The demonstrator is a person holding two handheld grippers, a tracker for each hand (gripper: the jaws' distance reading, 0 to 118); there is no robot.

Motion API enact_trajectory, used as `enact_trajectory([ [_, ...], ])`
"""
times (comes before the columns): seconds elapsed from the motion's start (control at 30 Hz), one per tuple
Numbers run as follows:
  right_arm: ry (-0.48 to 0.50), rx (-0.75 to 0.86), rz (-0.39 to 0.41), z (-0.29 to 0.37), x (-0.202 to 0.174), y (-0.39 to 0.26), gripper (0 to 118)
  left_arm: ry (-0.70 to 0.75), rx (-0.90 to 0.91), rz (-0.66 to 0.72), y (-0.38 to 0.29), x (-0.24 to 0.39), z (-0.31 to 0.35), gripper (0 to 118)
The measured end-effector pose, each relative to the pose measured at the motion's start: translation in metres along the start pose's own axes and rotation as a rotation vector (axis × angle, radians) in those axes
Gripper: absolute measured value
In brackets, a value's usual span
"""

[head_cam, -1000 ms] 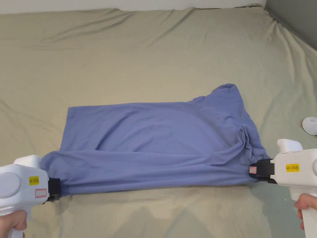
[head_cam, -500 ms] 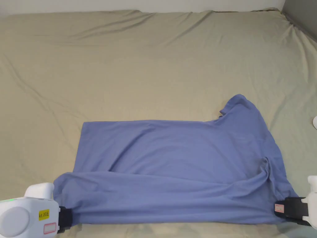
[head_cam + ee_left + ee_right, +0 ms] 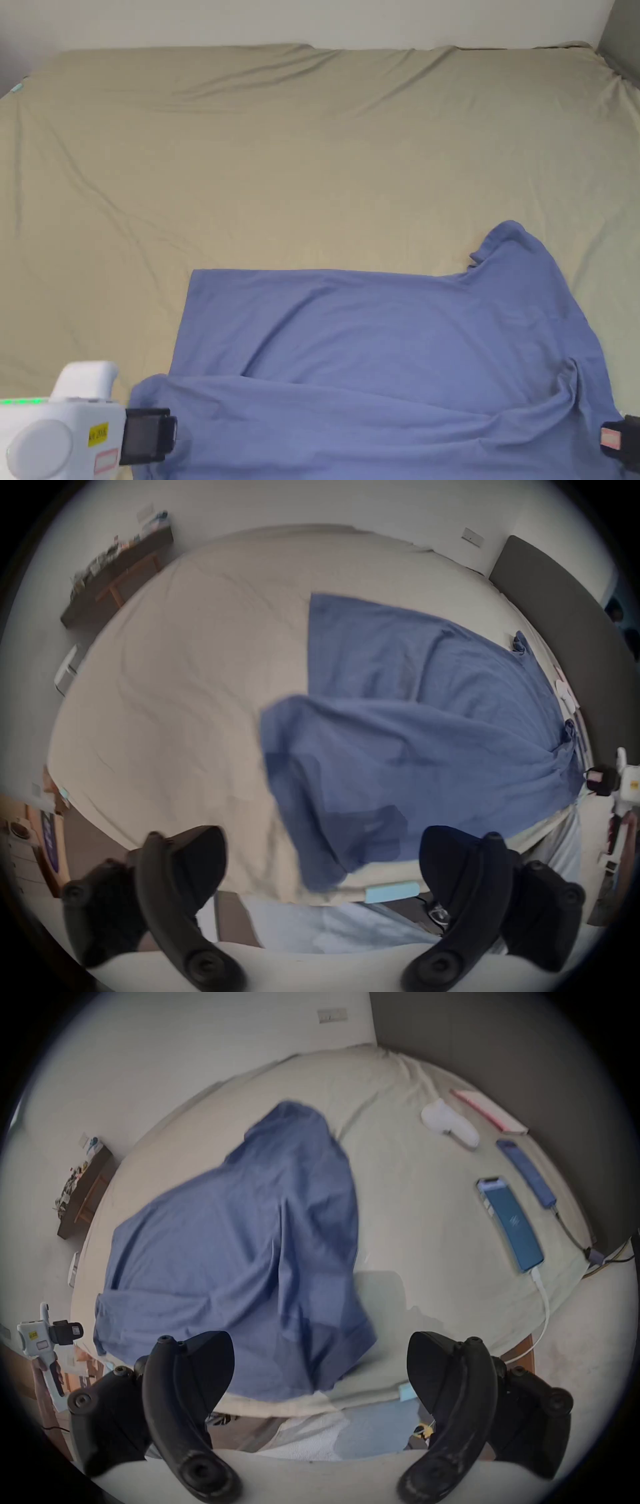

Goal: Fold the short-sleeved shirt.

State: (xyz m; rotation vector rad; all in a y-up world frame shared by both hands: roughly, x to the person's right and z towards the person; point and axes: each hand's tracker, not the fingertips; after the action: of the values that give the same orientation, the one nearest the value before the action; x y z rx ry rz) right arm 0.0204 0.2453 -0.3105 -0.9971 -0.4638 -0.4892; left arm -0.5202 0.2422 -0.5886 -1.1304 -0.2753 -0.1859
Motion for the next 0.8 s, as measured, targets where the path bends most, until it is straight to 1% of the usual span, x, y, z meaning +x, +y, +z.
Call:
enact_trajectory([
  [0.07,0.001,0.035,0.014,-0.001,0.001,0.023,103,-0.016,0.036,0.011,0.03,-0.002,-0.003,111],
  [0.1,0.007,0.087,0.017,-0.001,-0.002,0.03,100,-0.017,0.048,0.026,0.041,0.0,-0.003,110],
  [0.13,0.003,0.116,0.014,-0.002,-0.006,0.039,82,-0.046,0.073,0.047,0.058,0.002,-0.006,109],
  [0.17,0.009,0.096,0.012,-0.007,-0.007,0.046,52,-0.081,0.095,0.064,0.072,0.003,-0.01,102],
  [0.2,0.013,0.1,0.001,-0.014,-0.011,0.056,11,-0.108,0.112,0.088,0.088,0.006,-0.014,84],
  [0.23,0.006,0.148,-0.041,-0.019,-0.014,0.064,0,-0.132,0.101,0.087,0.098,0.012,-0.018,31],
  [0.27,0.006,0.127,-0.019,-0.025,-0.018,0.073,0,-0.135,0.094,0.076,0.113,0.018,-0.028,0],
  [0.3,0.008,0.1,-0.009,-0.029,-0.023,0.082,0,-0.111,0.108,0.073,0.125,0.024,-0.038,0],
  [0.33,0.013,0.108,-0.002,-0.035,-0.029,0.088,0,-0.103,0.109,0.043,0.139,0.033,-0.049,0],
  [0.4,0.0,0.094,0.02,-0.049,-0.036,0.103,0,-0.09,0.103,0.036,0.162,0.043,-0.072,0],
  [0.43,0.001,0.089,0.022,-0.057,-0.038,0.109,0,-0.094,0.106,0.043,0.173,0.044,-0.084,4],
  [0.47,0.003,0.084,0.024,-0.063,-0.039,0.115,0,-0.09,0.107,0.044,0.183,0.044,-0.094,35],
  [0.5,0.003,0.079,0.027,-0.068,-0.04,0.121,0,-0.068,0.098,0.053,0.191,0.047,-0.105,85],
  [0.53,0.002,0.069,0.03,-0.079,-0.037,0.128,0,-0.046,0.031,0.043,0.2,0.048,-0.125,118],
  [0.57,0.0,0.063,0.029,-0.089,-0.032,0.134,0,0.022,0.047,0.03,0.2,0.046,-0.134,112],
  [0.7,-0.014,0.041,0.039,-0.108,-0.028,0.151,0,0.103,-0.046,-0.022,0.203,0.063,-0.162,111],
  [0.73,-0.029,0.035,0.048,-0.113,-0.027,0.156,0,0.093,-0.042,-0.011,0.207,0.061,-0.171,105],
  [0.77,-0.036,0.033,0.053,-0.117,-0.026,0.16,0,0.088,-0.05,-0.004,0.213,0.058,-0.178,87],
  [0.8,-0.04,0.029,0.055,-0.122,-0.024,0.166,0,0.079,-0.051,0.033,0.21,0.058,-0.174,64],
])
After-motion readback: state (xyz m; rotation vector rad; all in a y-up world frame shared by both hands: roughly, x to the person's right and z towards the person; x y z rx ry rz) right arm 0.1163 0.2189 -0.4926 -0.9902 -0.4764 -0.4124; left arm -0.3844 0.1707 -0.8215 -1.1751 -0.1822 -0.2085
